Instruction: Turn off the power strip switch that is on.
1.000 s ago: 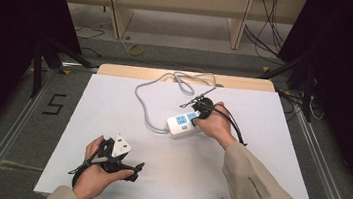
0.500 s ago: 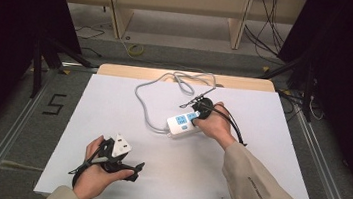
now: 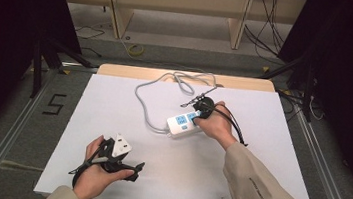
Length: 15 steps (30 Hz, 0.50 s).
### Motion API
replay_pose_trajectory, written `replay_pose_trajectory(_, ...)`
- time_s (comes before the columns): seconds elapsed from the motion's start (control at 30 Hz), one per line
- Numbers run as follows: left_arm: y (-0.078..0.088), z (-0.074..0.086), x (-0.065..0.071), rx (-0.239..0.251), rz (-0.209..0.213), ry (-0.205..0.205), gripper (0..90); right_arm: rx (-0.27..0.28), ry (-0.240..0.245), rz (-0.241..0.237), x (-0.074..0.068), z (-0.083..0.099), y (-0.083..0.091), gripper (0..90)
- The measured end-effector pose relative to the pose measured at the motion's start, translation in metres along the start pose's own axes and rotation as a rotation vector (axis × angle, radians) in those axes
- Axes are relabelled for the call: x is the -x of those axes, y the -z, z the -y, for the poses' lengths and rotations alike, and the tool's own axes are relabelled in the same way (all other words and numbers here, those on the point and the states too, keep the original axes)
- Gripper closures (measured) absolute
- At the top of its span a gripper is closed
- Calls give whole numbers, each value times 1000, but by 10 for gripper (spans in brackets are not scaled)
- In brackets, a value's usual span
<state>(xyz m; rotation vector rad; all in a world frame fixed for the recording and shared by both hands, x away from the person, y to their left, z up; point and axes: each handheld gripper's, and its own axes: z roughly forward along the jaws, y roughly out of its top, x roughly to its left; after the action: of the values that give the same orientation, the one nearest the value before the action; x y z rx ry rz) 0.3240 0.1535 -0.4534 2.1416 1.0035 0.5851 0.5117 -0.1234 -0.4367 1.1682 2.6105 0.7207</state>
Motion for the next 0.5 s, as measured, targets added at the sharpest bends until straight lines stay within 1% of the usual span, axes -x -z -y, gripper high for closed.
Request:
replay_pose_trajectory(0.1,0,0,0,0,0,1,27,16,-1,7,2,0,3,900)
replay_pose_trajectory(0.23,0,0,0,0,0,2,29,18,1,14,5,1,5,900)
replay_pose_trajectory(0.3,0,0,0,1,-1,3,29,20,-5,15,5,3,7,900)
replay_pose_trajectory(0.5,0,0,0,0,-1,4,30,38,-6,5,8,7,10,900)
